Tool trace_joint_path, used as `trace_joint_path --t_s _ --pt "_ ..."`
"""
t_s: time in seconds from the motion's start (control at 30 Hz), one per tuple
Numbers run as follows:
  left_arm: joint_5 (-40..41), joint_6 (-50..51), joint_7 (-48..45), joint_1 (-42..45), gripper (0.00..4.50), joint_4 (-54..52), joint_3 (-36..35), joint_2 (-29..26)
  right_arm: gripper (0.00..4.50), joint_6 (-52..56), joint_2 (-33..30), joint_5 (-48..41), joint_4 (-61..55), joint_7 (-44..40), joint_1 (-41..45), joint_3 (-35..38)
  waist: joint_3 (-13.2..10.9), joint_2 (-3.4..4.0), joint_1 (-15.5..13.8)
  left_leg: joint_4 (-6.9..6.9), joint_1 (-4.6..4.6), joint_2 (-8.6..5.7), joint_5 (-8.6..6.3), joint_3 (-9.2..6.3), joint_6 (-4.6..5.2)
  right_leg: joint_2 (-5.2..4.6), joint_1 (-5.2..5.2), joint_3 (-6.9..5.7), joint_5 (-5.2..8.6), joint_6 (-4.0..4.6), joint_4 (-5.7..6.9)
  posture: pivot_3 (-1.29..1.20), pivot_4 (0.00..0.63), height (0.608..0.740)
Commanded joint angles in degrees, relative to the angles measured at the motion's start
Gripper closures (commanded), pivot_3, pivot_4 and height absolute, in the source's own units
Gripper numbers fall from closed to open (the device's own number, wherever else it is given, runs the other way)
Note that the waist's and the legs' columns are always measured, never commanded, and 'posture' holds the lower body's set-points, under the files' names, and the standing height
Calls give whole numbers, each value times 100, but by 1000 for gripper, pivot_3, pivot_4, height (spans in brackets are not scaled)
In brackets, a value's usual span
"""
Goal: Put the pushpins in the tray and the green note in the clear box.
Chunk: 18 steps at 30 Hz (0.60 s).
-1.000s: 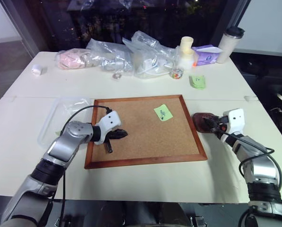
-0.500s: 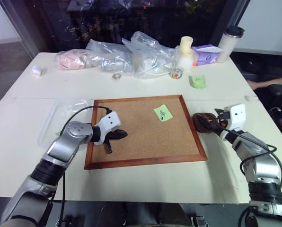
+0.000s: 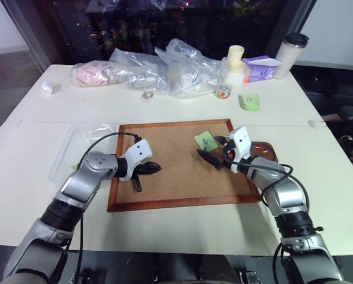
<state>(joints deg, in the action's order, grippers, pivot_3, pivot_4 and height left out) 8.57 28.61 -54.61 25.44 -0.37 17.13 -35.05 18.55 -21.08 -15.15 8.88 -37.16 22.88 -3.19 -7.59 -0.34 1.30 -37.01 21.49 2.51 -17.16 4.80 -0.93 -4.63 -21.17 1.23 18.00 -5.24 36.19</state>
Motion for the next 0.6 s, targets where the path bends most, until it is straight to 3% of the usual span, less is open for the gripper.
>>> trace_joint_path --t_s 0.03,0.17,0.27,0.53,0.6 --pt "-378 324 177 -291 4500 410 229 -108 58 -263 109 71 291 -128 208 -27 0 -1 -1 0 0 0 0 0 0 0 1 -1 0 0 0 0 150 740" --pt "-375 339 187 -314 4500 384 219 -120 58 -508 179 214 761 -212 291 -79 0 0 0 1 1 0 0 0 0 -1 1 -2 0 0 -1 0 150 740" --pt "-368 359 202 -330 4500 367 194 -136 757 -885 242 368 1316 -277 259 -129 3 -5 26 1 -1 0 0 0 0 -1 2 -3 0 0 -1 0 150 740" --pt "-346 406 234 -354 4500 306 191 -156 4475 -1270 271 571 1591 -394 110 -207 34 -14 106 3 -10 0 -3 -2 -5 -15 20 -22 0 1 -8 0 150 740" --pt "-349 398 230 -340 4500 321 192 -154 4475 -1313 269 644 1569 -367 102 -224 38 -12 109 5 -10 0 -3 -2 -5 -17 19 -25 0 1 -10 0 150 740"
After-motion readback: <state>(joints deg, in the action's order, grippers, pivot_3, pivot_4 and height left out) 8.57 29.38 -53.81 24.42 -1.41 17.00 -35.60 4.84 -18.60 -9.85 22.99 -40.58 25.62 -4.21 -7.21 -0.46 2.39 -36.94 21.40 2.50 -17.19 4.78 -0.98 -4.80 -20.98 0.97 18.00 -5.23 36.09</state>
